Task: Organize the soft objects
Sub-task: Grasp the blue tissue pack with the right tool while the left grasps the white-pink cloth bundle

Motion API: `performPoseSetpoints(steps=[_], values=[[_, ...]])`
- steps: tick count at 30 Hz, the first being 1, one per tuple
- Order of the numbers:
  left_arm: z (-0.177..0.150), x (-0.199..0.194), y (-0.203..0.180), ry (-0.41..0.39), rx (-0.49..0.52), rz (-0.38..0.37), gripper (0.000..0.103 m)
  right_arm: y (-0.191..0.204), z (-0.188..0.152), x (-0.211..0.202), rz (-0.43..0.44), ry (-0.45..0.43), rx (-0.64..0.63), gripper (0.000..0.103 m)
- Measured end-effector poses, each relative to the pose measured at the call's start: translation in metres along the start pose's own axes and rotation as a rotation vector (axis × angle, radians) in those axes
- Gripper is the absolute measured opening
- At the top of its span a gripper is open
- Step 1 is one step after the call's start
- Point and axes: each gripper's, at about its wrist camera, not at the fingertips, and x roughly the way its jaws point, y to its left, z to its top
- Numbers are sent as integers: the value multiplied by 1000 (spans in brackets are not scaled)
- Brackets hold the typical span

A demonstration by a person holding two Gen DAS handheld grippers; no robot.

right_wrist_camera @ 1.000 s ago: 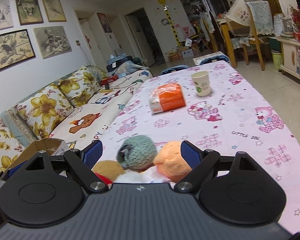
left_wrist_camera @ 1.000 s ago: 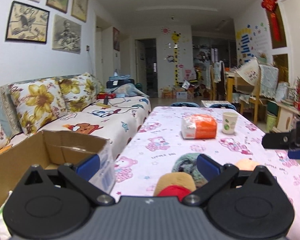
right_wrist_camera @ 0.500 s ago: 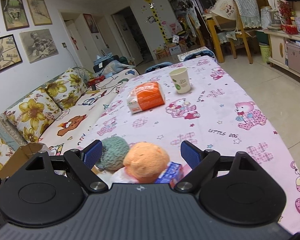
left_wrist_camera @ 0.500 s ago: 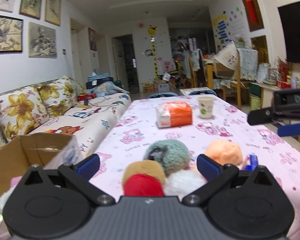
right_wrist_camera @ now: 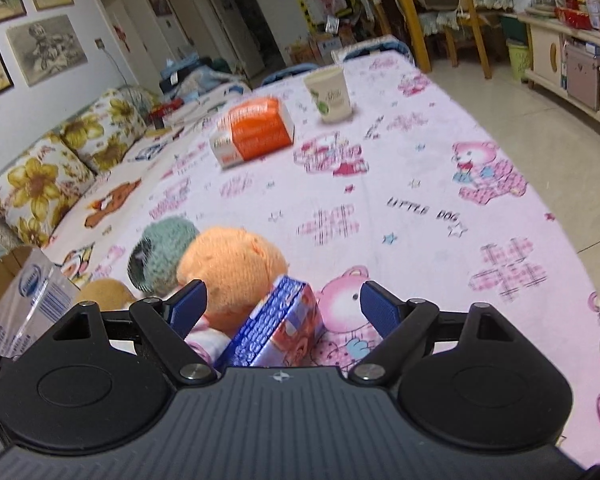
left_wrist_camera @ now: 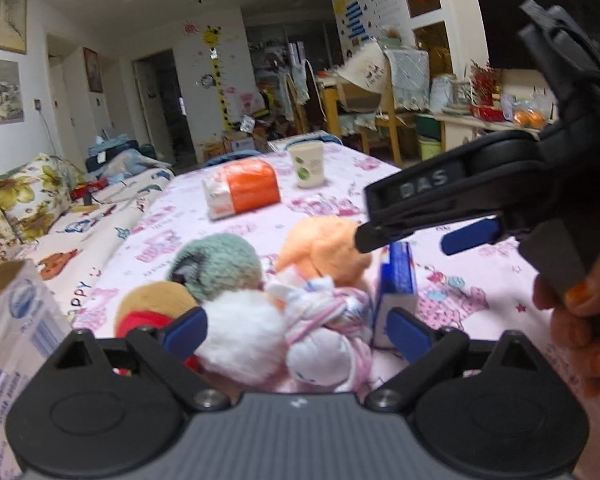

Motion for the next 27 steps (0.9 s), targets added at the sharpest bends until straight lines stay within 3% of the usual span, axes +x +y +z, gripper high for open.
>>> performPoseSetpoints(steps=[10,12,15,18,20,22,24,27], values=[[-2,22,3,64,-100,-56,77,-4,-5,8,-8,82,-40,93],[-1,25,3,69,-117,-68,77,-4,-2,3,-48,87,-83,86],[1,30,3,86,-145,-111,77,-8,-3,-1,-121,91,-151,84],[0,36,2,115,-165,-133,73,-14,-4,-4,-92,105,-112,84],[-1,42,1,144,-173,-130,60,-14,-8,-2,-63,132,-87,82],[-2,45,1,161,-183,-123,55,-10,-10,-2,-47,137,-109,82],[-2,46,4,165,-200,-135,53,-10,-11,-3,-21,156,-120,98],[-1,46,8,170,-222,-126,50,-8,-12,-5,-31,156,-121,101]])
